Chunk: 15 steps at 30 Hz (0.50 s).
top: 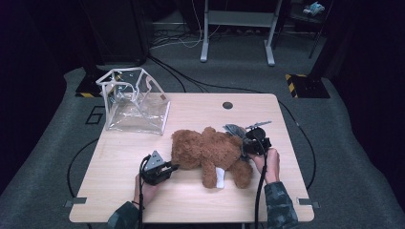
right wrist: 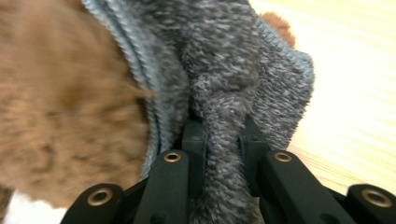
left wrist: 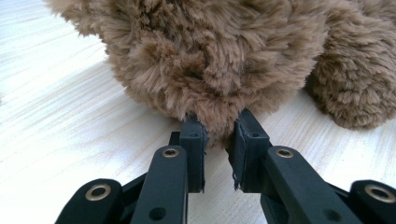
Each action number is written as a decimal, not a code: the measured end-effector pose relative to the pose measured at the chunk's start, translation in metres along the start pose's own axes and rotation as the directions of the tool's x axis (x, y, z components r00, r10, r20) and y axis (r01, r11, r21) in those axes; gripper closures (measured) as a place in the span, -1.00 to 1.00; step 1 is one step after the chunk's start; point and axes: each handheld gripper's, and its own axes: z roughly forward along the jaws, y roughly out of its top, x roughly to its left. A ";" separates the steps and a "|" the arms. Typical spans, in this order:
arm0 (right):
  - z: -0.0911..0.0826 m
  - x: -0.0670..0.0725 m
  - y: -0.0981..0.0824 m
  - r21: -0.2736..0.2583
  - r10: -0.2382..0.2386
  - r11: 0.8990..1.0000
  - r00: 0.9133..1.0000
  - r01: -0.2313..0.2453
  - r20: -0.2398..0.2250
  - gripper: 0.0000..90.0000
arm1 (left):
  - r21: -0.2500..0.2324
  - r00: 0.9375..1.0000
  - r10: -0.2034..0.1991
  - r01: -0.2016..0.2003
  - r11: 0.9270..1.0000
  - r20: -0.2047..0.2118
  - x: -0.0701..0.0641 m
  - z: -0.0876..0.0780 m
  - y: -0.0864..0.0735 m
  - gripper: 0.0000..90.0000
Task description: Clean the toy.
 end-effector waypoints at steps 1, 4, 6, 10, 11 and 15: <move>0.005 -0.001 0.000 0.017 0.005 1.000 1.000 -0.005 -0.002 0.72 | 0.000 1.000 -0.001 0.001 1.000 0.000 0.000 0.000 0.000 0.70; 0.022 -0.004 -0.003 0.068 -0.010 0.998 1.000 0.010 -0.001 0.72 | 0.000 1.000 -0.006 0.006 1.000 0.001 0.000 0.000 0.000 0.70; 0.031 -0.006 -0.004 0.089 0.002 0.996 1.000 -0.001 -0.011 0.72 | -0.004 1.000 -0.008 0.008 1.000 -0.001 -0.001 0.000 0.000 0.70; 0.036 -0.010 -0.004 0.115 0.015 0.993 1.000 -0.015 0.002 0.71 | -0.007 1.000 -0.011 0.011 1.000 -0.002 -0.001 0.001 0.000 0.70; 0.035 -0.012 -0.005 0.126 -0.010 0.992 1.000 0.006 0.025 0.71 | -0.007 1.000 -0.010 0.010 1.000 -0.001 -0.001 0.001 0.000 0.70; 0.011 -0.024 -0.001 0.047 0.023 0.999 0.997 -0.026 0.075 0.71 | -0.007 1.000 -0.011 0.011 1.000 -0.001 -0.001 0.001 0.000 0.70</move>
